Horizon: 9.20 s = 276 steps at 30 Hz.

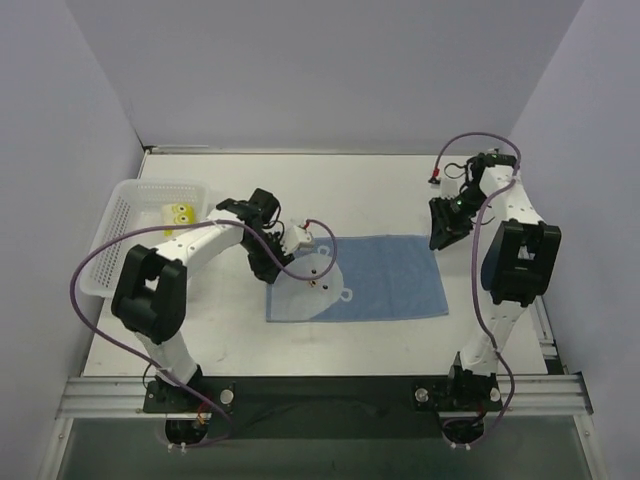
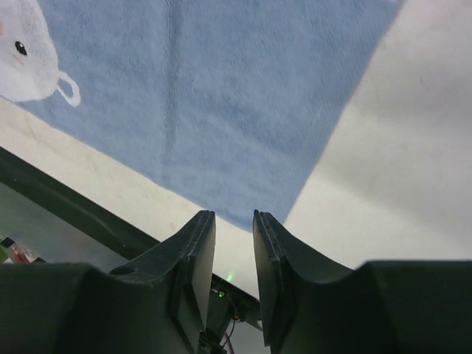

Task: Roll the towels
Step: Flatten the towel, then fold the towel

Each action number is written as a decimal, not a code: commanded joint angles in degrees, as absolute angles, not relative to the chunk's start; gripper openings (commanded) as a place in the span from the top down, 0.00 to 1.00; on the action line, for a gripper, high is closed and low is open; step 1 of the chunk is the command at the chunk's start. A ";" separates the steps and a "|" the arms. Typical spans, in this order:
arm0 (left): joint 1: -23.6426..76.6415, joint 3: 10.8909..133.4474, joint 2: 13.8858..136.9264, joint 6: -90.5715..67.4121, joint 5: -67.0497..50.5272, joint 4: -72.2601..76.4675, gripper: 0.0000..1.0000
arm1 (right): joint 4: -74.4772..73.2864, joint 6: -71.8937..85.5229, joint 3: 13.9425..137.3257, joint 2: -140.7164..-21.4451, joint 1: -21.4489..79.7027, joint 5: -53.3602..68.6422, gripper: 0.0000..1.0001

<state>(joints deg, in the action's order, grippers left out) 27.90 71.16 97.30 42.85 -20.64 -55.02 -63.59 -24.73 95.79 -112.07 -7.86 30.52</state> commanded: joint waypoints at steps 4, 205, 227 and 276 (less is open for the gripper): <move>27.16 80.32 109.32 27.70 -17.67 -44.04 0.65 | -57.23 -18.11 99.14 -120.75 -2.20 26.56 0.76; 6.06 69.53 95.01 34.36 -26.37 -54.58 1.00 | -53.17 -25.31 80.86 -105.29 6.24 20.83 1.00; 9.84 60.29 96.95 34.80 -25.04 -49.48 1.00 | -50.09 -29.26 72.86 -107.76 6.24 19.07 0.87; 18.98 68.82 92.55 13.09 -21.27 -40.34 0.35 | -52.82 -8.53 88.25 -116.71 0.18 18.54 0.55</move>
